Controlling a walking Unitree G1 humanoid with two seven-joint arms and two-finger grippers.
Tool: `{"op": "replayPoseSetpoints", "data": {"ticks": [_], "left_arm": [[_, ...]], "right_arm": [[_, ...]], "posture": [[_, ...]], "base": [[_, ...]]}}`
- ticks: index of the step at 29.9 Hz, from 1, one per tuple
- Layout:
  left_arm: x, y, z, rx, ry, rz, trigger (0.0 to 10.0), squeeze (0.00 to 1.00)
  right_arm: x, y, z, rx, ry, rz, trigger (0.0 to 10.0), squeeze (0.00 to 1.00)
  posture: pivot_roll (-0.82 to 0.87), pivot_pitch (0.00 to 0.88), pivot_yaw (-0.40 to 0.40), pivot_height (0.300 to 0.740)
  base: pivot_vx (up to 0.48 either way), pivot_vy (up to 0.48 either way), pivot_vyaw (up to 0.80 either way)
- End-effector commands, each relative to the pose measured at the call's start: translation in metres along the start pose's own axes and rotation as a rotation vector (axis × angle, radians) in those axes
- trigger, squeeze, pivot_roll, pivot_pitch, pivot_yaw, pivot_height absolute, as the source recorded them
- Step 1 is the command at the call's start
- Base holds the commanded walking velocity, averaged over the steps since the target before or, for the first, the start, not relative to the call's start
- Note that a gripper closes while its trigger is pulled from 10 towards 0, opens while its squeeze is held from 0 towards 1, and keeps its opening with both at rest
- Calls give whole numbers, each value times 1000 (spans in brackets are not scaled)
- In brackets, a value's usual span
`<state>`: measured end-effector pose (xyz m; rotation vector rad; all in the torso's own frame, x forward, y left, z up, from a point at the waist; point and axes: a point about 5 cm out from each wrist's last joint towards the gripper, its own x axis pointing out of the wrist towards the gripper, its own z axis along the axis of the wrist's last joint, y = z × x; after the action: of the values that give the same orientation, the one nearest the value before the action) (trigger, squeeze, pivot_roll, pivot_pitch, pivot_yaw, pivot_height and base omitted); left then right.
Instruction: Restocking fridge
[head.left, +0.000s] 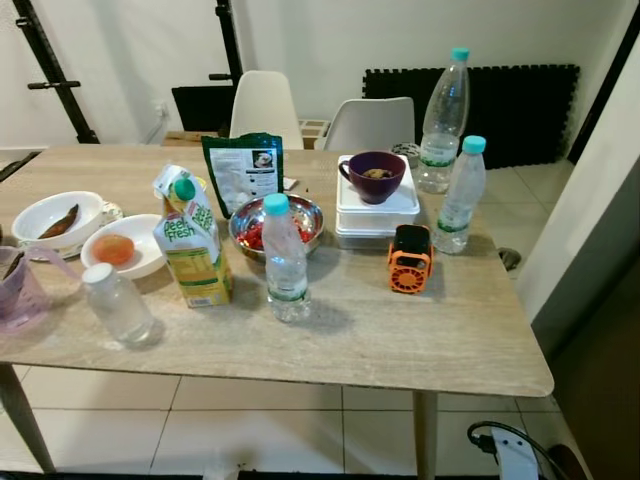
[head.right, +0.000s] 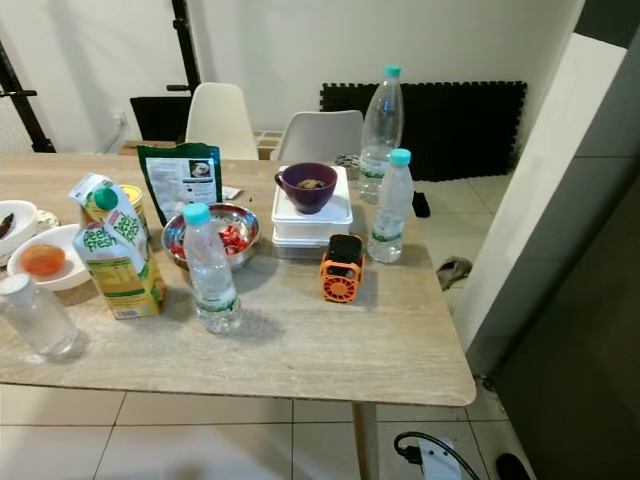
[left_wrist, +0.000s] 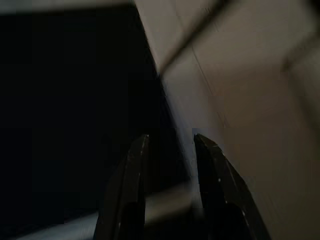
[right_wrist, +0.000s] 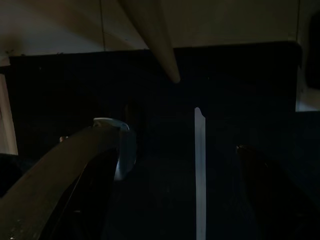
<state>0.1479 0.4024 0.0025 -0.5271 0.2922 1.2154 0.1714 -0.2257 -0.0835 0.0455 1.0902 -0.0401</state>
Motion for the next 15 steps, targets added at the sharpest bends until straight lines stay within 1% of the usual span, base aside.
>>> {"op": "replayPoseSetpoints", "data": {"ticks": [1,2,3,4,5,6,7,8,9,10,11,12,13,14,15], "left_arm": [[6,-10,37,-55,-136,-15,10000,0],[9,-25,72,-119,-248,-64,10000,0],[9,-37,100,-162,-341,-110,10000,0],[6,-47,123,-187,-420,-156,10000,0],[6,-47,123,-187,-420,-156,10000,0],[1,-59,149,-209,-512,-219,10000,0],[1,-59,149,-209,-512,-219,10000,0],[-8,-75,176,-244,-608,-303,10000,0],[-8,-75,176,-244,-608,-303,10000,0],[-19,-89,201,-273,-697,-389,10000,0],[-19,-89,201,-273,-697,-389,10000,0],[-34,-106,224,-288,-792,-503,10000,0],[-34,-106,224,-288,-792,-503,10000,0],[-69,-143,251,-266,-933,-762,10000,1000],[-81,-155,256,-254,-966,-846,10000,1000]], "right_arm": [[0,-1,-3,2,14,-2,10000,0],[0,-1,-4,0,15,-2,10000,0],[0,-1,-4,0,16,-1,10000,0],[0,-1,-4,0,15,-1,10000,0],[0,-1,-4,0,15,-1,10000,0],[0,-1,-4,-2,16,-1,10000,0],[0,-1,-4,-2,16,-1,10000,0],[-1,-2,-4,-3,15,-1,10000,0],[-1,-2,-4,-3,15,-1,10000,0],[-1,-2,-3,-4,14,0,10000,0],[-1,-2,-3,-4,14,0,10000,0],[-1,-2,-3,-5,13,1,10000,0],[-1,-2,-3,-5,13,1,10000,0],[0,-1,-3,-11,12,6,10000,0],[0,-1,-3,-14,13,8,10000,0]], "posture": [[-12,0,20,740],[-18,0,22,740],[-18,0,22,740],[-15,0,17,740],[-15,0,17,740],[-15,0,17,740],[-15,0,17,740],[-10,0,20,740],[-10,0,20,740],[-8,0,19,740],[-8,0,19,740],[-9,0,18,740],[-9,0,18,740],[-7,0,16,740],[-7,0,16,740]], "base": [[0,0,0],[0,0,0],[0,0,0],[0,0,0],[0,0,0],[0,0,0],[0,0,0],[0,0,0],[0,0,0],[0,0,0],[0,0,0],[0,0,0],[0,0,0],[0,0,0],[0,0,0]]}}
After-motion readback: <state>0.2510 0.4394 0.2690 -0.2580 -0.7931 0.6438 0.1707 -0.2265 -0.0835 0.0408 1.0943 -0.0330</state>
